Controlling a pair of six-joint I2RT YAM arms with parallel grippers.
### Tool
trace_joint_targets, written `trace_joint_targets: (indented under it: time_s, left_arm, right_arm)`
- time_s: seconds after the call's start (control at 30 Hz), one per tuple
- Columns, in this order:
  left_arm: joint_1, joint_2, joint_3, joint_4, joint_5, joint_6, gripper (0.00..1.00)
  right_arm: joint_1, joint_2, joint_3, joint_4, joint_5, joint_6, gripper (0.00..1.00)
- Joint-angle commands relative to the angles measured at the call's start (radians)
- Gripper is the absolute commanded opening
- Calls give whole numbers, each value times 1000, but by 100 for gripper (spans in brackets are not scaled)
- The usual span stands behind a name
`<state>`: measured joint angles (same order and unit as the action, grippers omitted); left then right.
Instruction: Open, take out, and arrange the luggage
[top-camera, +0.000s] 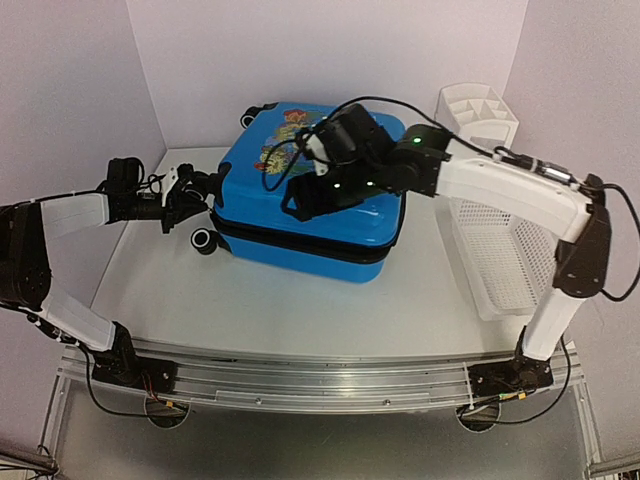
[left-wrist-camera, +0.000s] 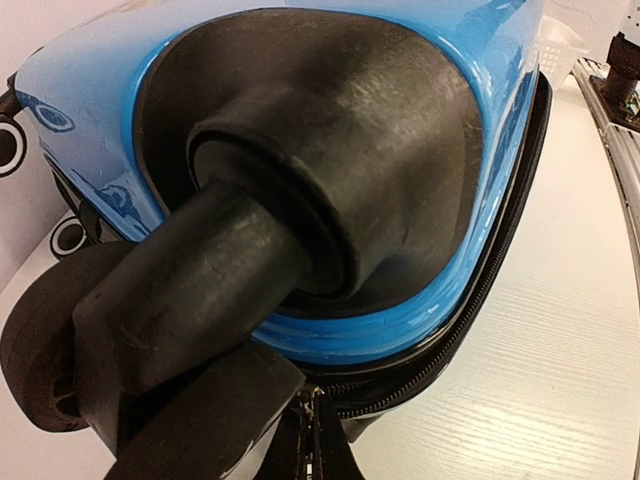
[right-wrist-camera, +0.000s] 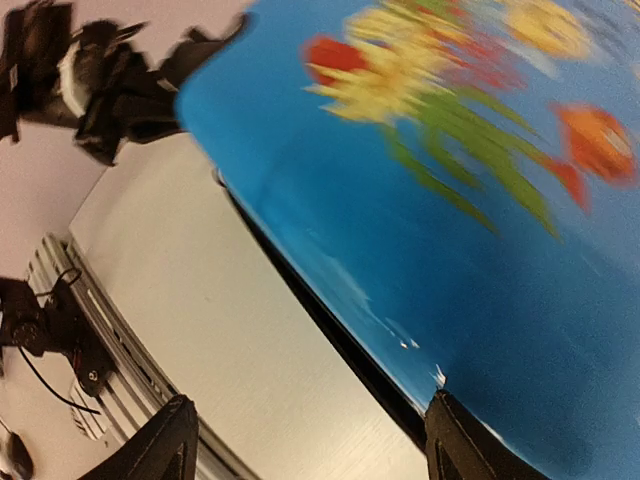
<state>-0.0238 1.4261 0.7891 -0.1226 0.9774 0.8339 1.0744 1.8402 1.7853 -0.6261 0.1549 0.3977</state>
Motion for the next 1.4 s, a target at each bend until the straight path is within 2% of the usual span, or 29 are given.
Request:
trace_joint_targets:
  time_s: [0.0,0.07,0.17,0.3,0.53,0.73,0.8,0.93,1.13,1.27,1.37]
  left_arm:
    - [-8,-74,90,100,158,11,0]
    - [-20,-82,91,78,162,40,0]
    - [-49,-99,84,50,158,81,0]
    - [-98,-115,65,62,144,75,0]
    - [-175,-141,16,264,82,-118,0]
    - [-234,-147,-30,394,20,-205,0]
    - [-244,-143,-38,402,4,-205,0]
    - [-233,-127,-55,401,-40,-173,0]
    - [-256,-172,-86,379,-6,-162,0]
    - [-310,-218,-119,382,-36,-162,0]
    - [-364,-259,-146,403,-67,-226,0]
  right_arm:
    - [-28,-339,-320,-56,167,657,71]
    - [-28,-434,-429,-112,185,821,78]
    - [-35,-460,-494,-157,165,922,90]
    - [-125,-469,-562,-150,123,967,93]
    - [-203,-437,-393,-197,141,776,93]
    - [-259,-502,-459,-200,173,802,93]
    - [-288,-491,-449,-199,151,771,93]
    - [-313,-397,-327,-200,98,649,93]
    - [-310,-236,-45,-197,-38,304,88]
    - [-311,-221,-14,-197,28,275,88]
    - [-313,-213,-20,-198,55,285,88]
